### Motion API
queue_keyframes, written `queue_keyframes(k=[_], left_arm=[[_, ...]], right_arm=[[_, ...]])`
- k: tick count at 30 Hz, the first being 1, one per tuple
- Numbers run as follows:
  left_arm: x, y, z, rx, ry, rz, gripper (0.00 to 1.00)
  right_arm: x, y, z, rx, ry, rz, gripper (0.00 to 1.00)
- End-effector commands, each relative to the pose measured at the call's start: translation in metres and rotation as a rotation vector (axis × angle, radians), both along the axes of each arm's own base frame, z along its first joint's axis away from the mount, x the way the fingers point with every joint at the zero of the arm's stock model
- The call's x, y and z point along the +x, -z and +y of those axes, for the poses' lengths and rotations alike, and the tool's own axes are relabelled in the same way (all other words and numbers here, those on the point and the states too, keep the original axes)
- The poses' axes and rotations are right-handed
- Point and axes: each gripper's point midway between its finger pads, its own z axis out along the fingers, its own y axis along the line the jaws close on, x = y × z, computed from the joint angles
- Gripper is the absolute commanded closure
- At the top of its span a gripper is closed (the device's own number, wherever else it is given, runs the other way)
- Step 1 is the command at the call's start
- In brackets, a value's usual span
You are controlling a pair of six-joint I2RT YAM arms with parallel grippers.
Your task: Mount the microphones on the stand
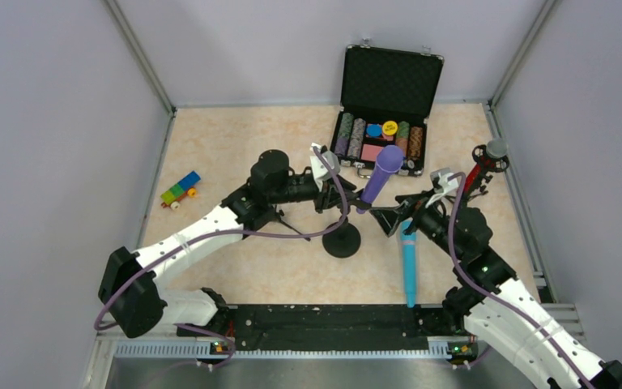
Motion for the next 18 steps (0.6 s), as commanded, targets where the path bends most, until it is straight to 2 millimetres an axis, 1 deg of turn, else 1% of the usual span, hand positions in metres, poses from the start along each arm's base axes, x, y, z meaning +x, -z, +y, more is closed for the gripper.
queue_keyframes(k=[1, 7, 11, 14, 18], left_arm=[[-0.008, 0.057, 0.006, 0.115, 0.015, 0.096, 0.75], [-0.010, 0.087, 0.005, 0.107, 0.021, 0.102, 0.77], [-0.009, 0.106, 0.007, 0.150, 0.007, 0.135, 0.77], [-0.010, 0.108, 0.007, 0.156, 0.013, 0.144, 0.77], [-0.009, 0.098, 0.006, 0.139, 0.014, 0.125, 0.73]], right_arm=[[-0.001, -0.008, 0.000, 0.021, 0.005, -0.022, 0.01], [-0.001, -0.002, -0.001, 0.018, 0.011, -0.012, 0.01], [-0.001, 0.000, -0.003, 0.016, 0.022, -0.012, 0.01], [0.000, 0.001, -0.004, 0.014, 0.027, -0.008, 0.01], [0.000, 0.001, -0.003, 0.016, 0.027, -0.012, 0.01]])
